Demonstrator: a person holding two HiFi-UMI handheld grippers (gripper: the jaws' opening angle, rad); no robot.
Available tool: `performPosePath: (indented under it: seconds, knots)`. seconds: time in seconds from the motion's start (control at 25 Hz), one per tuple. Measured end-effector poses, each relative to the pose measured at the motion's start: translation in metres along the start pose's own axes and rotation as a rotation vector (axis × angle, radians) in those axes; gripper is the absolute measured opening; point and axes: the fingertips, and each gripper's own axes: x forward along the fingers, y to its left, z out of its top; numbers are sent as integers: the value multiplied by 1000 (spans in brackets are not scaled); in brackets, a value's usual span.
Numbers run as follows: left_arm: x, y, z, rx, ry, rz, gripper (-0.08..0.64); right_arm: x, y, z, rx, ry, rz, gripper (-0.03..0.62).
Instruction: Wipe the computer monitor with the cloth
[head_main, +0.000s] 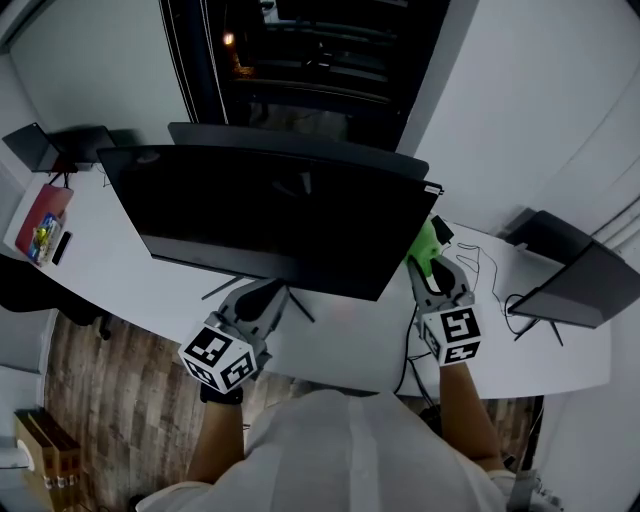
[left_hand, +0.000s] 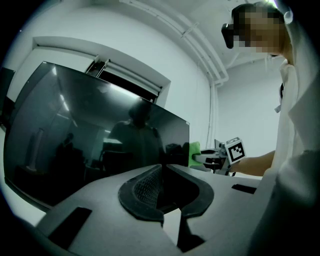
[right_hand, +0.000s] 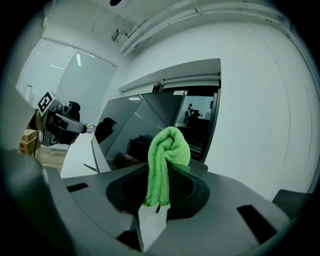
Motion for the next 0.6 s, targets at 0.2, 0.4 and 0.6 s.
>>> performPosePath:
  seconds: [0.2, 0.4, 0.6]
  knots:
    - [2, 2, -2, -4, 3, 0, 34, 2, 5, -12, 6, 21, 6, 71]
    - [5, 2, -5, -7, 9, -1, 34, 3, 12, -24, 18, 44, 13, 71]
    - [7, 2, -6, -9, 14, -8, 34, 5, 18, -38, 27, 78, 23, 71]
